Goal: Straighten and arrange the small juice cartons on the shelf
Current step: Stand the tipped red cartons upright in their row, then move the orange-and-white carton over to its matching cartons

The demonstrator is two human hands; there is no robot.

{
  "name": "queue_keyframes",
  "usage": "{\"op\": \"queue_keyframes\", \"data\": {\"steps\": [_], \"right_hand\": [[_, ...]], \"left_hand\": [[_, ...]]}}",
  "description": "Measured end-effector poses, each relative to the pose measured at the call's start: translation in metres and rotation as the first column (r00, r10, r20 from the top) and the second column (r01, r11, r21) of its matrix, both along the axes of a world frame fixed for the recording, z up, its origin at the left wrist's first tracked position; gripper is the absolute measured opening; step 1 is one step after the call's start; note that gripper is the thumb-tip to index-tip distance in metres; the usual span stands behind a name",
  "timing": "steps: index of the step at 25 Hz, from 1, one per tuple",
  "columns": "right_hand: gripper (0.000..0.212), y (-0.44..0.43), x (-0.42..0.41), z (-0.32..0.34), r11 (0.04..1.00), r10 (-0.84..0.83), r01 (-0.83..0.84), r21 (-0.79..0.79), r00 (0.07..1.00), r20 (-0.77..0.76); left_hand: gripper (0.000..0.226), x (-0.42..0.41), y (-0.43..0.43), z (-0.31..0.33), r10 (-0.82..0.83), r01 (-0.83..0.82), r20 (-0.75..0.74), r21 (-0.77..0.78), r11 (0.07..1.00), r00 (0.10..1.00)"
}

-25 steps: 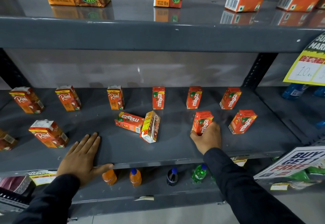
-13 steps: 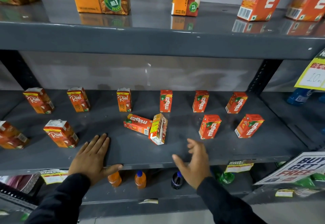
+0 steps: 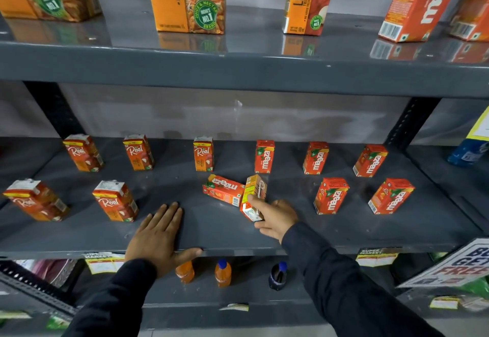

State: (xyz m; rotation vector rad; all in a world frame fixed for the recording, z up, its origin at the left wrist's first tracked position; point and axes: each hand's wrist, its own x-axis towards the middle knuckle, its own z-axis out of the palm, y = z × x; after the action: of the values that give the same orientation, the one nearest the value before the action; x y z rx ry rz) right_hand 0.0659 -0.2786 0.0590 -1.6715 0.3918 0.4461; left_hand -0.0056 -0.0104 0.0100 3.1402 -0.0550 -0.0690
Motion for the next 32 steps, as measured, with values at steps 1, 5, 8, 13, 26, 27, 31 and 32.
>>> {"op": "queue_keyframes", "data": {"steps": [1,5,8,13,26,27,31,32], "right_hand": [[0.062,0.004,0.001,0.002,1.0,-0.007,0.008,-0.021,1.0,0.027],[0.103,0.009,-0.008,-0.007,0.956,0.132,-0.058,-0.288,0.96,0.246],[0.105,0.007,-0.014,-0.017,0.855,0.336,-0.105,-0.508,0.858,0.389],[0.069,-0.002,-0.01,-0.026,0.837,0.349,0.002,-0.548,0.77,0.535],[0.013,-0.045,0.01,0.004,0.981,-0.176,0.189,0.054,0.724,0.667],[0.014,-0.043,0.009,0.006,0.986,-0.155,0.153,0.062,0.734,0.661],[0.035,-0.033,0.006,0.007,0.995,-0.094,0.057,0.08,0.79,0.605],[0.036,-0.03,0.006,0.007,0.995,-0.084,0.036,0.091,0.795,0.601]], "left_hand": [[0.124,0.0,0.0,0.0,0.001,-0.001,0.001,0.002,1.0,1.0],[0.125,0.0,0.001,0.0,-0.004,0.004,-0.005,0.002,1.0,1.0],[0.126,0.0,0.0,0.001,-0.009,0.009,-0.008,-0.017,1.0,1.0],[0.127,0.0,0.0,0.002,-0.011,0.011,-0.012,-0.016,1.0,1.0],[0.129,0.0,0.001,-0.001,0.0,0.001,0.034,-0.014,1.0,0.999],[0.128,-0.001,0.001,-0.001,-0.002,0.002,0.035,-0.01,1.0,0.999],[0.129,-0.001,0.001,-0.001,-0.014,0.015,0.033,-0.02,1.0,0.999],[0.129,-0.001,0.003,0.0,-0.024,0.024,0.022,-0.029,0.999,0.999]]}}
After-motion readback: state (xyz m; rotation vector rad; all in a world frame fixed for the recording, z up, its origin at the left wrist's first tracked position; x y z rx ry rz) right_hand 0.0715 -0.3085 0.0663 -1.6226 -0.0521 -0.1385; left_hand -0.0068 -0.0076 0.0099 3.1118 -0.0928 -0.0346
